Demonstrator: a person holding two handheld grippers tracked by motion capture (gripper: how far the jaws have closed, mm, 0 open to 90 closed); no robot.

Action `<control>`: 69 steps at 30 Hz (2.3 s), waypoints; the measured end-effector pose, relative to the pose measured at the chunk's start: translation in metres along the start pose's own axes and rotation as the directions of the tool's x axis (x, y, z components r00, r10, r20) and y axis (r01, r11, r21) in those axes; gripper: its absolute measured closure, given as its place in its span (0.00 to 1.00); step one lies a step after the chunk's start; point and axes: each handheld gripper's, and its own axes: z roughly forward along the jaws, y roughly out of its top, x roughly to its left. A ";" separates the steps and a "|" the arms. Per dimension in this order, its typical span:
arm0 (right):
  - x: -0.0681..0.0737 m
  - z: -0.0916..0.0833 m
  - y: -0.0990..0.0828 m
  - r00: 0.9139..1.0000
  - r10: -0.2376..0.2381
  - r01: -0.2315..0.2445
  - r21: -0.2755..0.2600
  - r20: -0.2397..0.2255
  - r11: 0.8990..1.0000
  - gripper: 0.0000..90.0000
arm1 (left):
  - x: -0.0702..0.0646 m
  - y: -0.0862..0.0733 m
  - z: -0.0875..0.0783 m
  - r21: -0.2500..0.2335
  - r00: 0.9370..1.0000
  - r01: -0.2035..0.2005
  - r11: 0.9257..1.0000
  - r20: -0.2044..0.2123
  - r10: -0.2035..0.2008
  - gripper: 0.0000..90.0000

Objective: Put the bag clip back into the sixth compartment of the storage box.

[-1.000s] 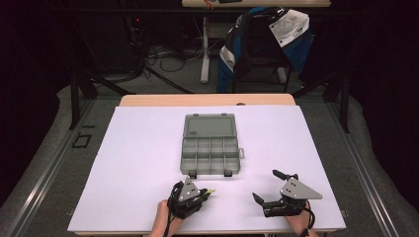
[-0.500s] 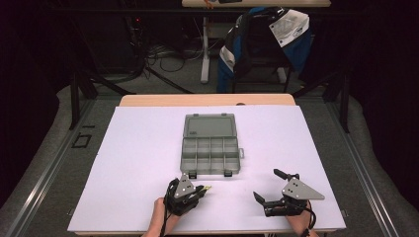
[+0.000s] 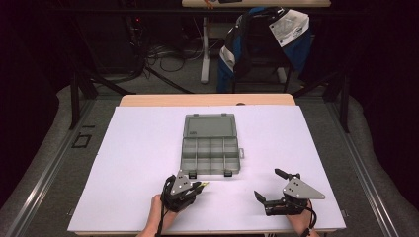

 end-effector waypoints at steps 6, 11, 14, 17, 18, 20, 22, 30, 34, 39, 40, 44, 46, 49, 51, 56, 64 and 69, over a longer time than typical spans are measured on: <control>-0.001 0.002 -0.001 1.000 0.007 -0.007 0.004 0.001 1.000 0.00 | 0.005 0.001 -0.004 -0.010 1.000 0.006 1.000 -0.005 -0.006 0.89; 0.000 0.002 -0.001 1.000 0.004 -0.004 0.012 -0.003 1.000 0.00 | 0.009 0.003 -0.007 -0.022 1.000 0.006 1.000 -0.015 -0.007 0.89; -0.001 0.003 -0.001 1.000 0.008 -0.008 -0.001 0.001 1.000 0.00 | 0.010 0.003 -0.008 -0.031 1.000 0.011 0.999 -0.014 -0.012 0.89; -0.002 0.003 -0.001 1.000 0.012 -0.012 0.013 0.003 1.000 0.00 | 0.013 0.005 -0.010 -0.039 1.000 0.015 0.999 -0.016 -0.015 0.89; -0.002 0.003 -0.001 1.000 0.013 -0.013 0.013 0.003 1.000 0.00 | 0.013 0.005 -0.010 -0.040 1.000 0.015 0.999 -0.015 -0.015 0.89; -0.002 0.003 -0.001 1.000 0.009 -0.009 0.011 0.006 1.000 0.00 | 0.014 0.006 -0.011 -0.042 1.000 0.013 0.999 -0.019 -0.014 0.89; -0.001 0.003 -0.001 1.000 0.007 -0.007 0.015 0.003 1.000 0.00 | 0.014 0.007 -0.012 -0.046 1.000 0.016 0.999 -0.020 -0.017 0.89; -0.002 0.001 0.001 1.000 -0.001 0.001 0.005 0.020 1.000 0.00 | 0.016 0.016 -0.016 -0.068 0.999 0.022 0.997 -0.021 -0.023 0.89; -0.007 -0.002 0.003 0.999 0.016 -0.016 -0.007 0.036 1.000 0.00 | 0.018 0.021 -0.018 -0.082 0.999 0.026 0.996 -0.032 -0.029 0.89; -0.008 -0.002 0.002 0.999 0.019 -0.019 -0.004 0.043 1.000 0.00 | 0.019 0.024 -0.019 -0.084 0.999 0.025 0.996 -0.029 -0.027 0.89; -0.008 -0.002 0.003 0.999 0.015 -0.015 -0.006 0.041 1.000 0.00 | 0.019 0.025 -0.019 -0.081 0.999 0.021 0.996 -0.032 -0.024 0.89; -0.009 -0.004 0.004 0.999 0.020 -0.020 -0.015 0.048 1.000 0.00 | 0.022 0.027 -0.019 -0.083 0.999 0.030 0.996 -0.024 -0.032 0.89; -0.010 -0.002 0.004 0.999 0.023 -0.022 -0.013 0.049 1.000 0.00 | 0.024 0.028 -0.019 -0.076 0.999 0.026 0.997 -0.023 -0.028 0.89; -0.012 0.000 0.004 0.998 0.031 -0.030 -0.010 0.061 0.999 0.00 | 0.025 0.028 -0.017 -0.069 0.999 0.032 0.997 -0.021 -0.034 0.89; -0.012 0.001 0.004 0.998 0.026 -0.026 -0.012 0.063 1.000 0.00 | 0.025 0.031 -0.017 -0.073 0.999 0.020 0.997 -0.023 -0.022 0.89; -0.013 0.005 0.003 0.998 0.035 -0.036 0.004 0.059 0.999 0.00 | 0.028 0.039 -0.017 -0.086 0.999 0.014 0.996 -0.031 -0.017 0.89; -0.012 0.002 0.006 0.998 0.029 -0.028 -0.016 0.053 0.999 0.00 | 0.027 0.043 -0.008 -0.090 0.999 0.017 0.996 -0.037 -0.021 0.89; -0.010 0.003 0.006 0.999 0.020 -0.019 -0.012 0.045 1.000 0.00 | 0.028 0.043 -0.005 -0.087 0.999 0.018 0.996 -0.045 -0.022 0.89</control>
